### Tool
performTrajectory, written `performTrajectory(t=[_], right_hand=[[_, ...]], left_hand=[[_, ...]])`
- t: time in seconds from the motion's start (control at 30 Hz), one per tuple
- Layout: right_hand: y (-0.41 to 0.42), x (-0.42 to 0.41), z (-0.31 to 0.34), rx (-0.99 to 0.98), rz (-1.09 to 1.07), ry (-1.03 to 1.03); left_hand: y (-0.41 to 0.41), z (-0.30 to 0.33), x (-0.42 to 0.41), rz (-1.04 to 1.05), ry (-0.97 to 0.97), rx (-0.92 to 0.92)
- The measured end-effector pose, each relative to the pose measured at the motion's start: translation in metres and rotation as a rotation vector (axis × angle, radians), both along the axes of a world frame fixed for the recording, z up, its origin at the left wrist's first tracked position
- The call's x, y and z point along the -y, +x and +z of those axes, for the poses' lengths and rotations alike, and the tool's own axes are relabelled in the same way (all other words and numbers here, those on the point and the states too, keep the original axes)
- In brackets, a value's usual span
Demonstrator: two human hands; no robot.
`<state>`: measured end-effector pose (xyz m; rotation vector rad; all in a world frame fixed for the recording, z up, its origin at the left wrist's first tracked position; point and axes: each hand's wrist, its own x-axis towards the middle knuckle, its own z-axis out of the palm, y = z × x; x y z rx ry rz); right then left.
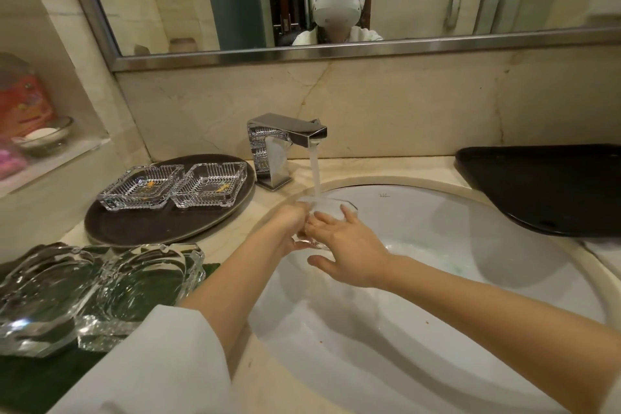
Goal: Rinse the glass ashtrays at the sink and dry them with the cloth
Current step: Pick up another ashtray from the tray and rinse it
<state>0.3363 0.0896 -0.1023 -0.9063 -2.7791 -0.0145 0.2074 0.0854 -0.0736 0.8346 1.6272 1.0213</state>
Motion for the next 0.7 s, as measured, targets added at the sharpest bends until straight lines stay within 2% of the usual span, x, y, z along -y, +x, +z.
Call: performTrajectory(t=[0.1,0.27,0.4,0.6,0.7], right_hand=[[0.001,-0.002,0.005,0.072,-0.005,0.103],[0.006,-0.004,0.001,0.041,0.033,0.177],[0.014,-0.003,0.002,0.104,-0.021,0.186],[0.03,0.001,0.006,0.191,-0.099,0.237],[0.026,0.011,0.005,0.178,-0.137,0.148]], left_hand=[[0.0,0.001,0.001,0.033,0.03,-0.049],[-0.003,-0.006,0.0,0.044,0.124,-0.188],[0.003,-0.008,-0.001,0.085,0.177,-0.26],[0.006,-0.009,-0.007,0.181,0.114,-0.34],[0.006,-0.014,-0.011,0.183,0.063,-0.345]])
